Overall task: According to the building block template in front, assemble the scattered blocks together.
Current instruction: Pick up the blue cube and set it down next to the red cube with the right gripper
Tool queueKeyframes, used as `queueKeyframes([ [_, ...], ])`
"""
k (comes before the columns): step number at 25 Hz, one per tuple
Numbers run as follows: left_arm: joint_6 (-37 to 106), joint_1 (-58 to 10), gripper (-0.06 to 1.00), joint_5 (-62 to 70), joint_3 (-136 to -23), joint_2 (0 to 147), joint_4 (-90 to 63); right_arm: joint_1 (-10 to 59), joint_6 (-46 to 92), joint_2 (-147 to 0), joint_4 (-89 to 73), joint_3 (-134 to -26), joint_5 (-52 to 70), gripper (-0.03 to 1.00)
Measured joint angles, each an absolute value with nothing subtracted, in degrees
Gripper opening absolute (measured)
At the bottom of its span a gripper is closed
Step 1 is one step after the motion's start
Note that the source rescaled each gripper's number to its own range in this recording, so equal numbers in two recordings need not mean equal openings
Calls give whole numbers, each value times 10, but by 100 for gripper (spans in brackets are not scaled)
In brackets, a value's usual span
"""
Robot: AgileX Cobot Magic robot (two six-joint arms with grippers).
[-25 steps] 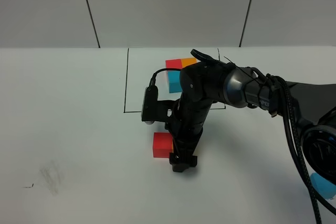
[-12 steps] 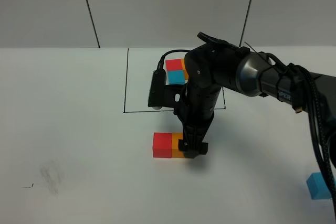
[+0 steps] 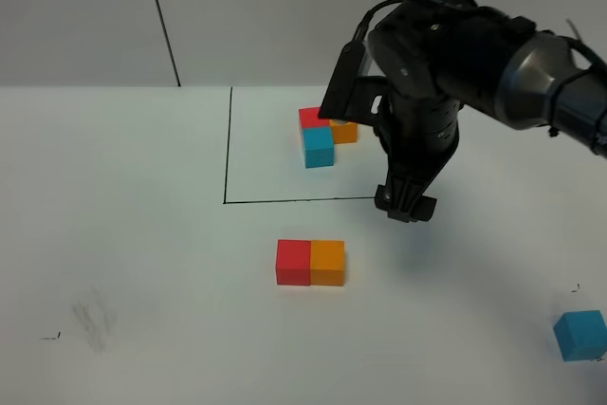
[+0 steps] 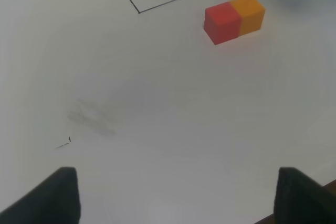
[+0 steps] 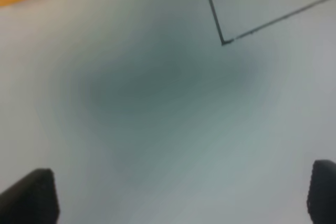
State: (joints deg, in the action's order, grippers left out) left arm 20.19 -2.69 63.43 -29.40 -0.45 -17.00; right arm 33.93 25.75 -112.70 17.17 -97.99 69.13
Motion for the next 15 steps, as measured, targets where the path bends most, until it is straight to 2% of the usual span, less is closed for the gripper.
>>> queueKeyframes([
  [7,202,-27,85,634,-294,-4,-170,272,176,-1042,156,-972,695,89],
  [15,202,-27,85,634,-294,-4,-170,229,118,-942,103,-966,698,74],
])
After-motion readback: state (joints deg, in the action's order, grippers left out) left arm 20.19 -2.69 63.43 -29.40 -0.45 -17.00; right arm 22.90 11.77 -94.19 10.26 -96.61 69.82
